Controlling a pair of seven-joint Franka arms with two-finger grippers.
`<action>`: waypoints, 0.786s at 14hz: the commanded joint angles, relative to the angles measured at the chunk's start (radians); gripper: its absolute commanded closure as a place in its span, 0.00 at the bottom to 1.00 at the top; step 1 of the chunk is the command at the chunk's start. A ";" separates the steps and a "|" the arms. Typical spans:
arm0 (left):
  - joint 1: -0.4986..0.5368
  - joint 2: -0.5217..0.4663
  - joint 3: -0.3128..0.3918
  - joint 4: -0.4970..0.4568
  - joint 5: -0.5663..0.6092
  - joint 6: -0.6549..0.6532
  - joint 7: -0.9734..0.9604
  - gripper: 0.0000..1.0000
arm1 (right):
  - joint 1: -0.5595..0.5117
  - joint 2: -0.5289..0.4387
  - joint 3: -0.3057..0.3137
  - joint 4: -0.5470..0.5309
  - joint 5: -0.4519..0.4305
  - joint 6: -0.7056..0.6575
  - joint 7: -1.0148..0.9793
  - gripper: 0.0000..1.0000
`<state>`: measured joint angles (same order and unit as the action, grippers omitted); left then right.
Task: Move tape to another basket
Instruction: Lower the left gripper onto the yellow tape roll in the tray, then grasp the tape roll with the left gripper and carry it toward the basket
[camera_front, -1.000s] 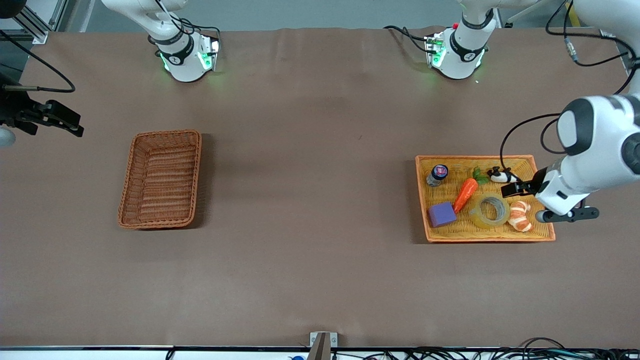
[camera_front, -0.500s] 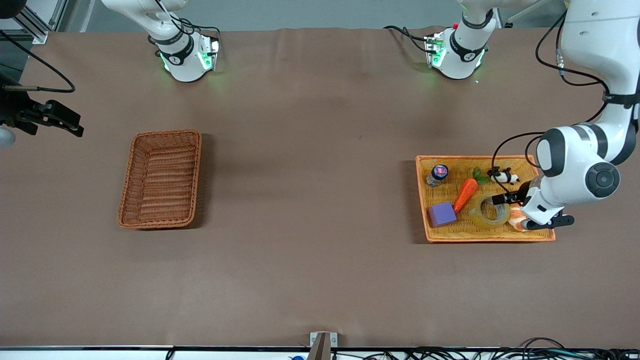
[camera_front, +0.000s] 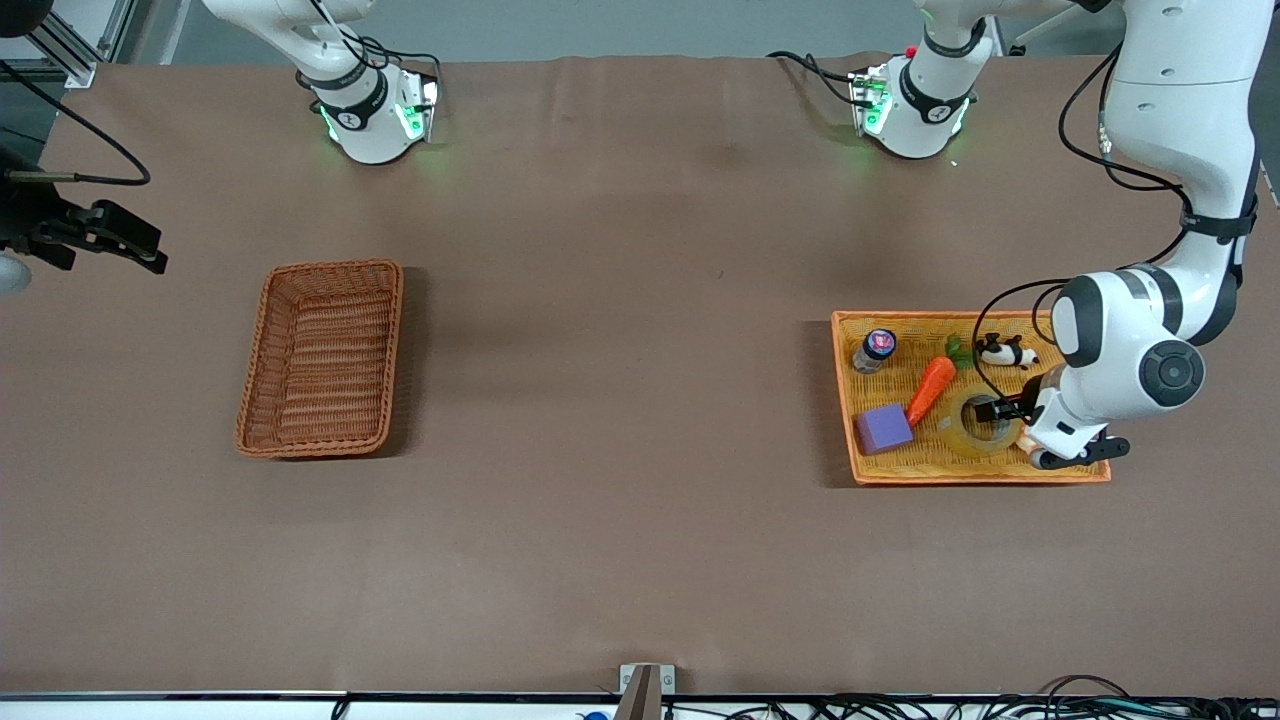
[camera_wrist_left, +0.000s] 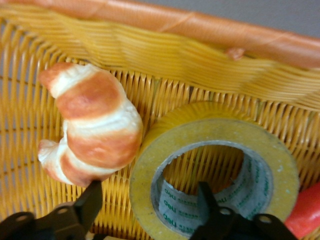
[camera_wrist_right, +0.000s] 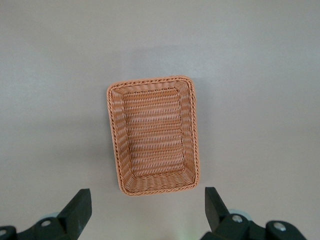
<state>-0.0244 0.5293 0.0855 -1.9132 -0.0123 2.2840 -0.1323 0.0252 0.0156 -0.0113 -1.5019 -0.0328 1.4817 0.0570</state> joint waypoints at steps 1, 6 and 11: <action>-0.008 -0.005 0.003 -0.030 0.003 0.011 -0.046 0.72 | -0.004 -0.008 -0.003 -0.007 0.017 0.003 -0.008 0.00; -0.003 -0.066 0.003 -0.029 0.008 0.008 -0.033 0.97 | -0.004 -0.008 -0.004 -0.007 0.017 0.003 -0.008 0.00; -0.006 -0.210 -0.097 0.005 0.012 -0.026 -0.050 0.95 | -0.004 -0.008 -0.004 -0.009 0.017 0.003 -0.008 0.00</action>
<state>-0.0268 0.3902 0.0509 -1.9051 -0.0121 2.2893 -0.1587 0.0251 0.0156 -0.0123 -1.5022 -0.0328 1.4817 0.0570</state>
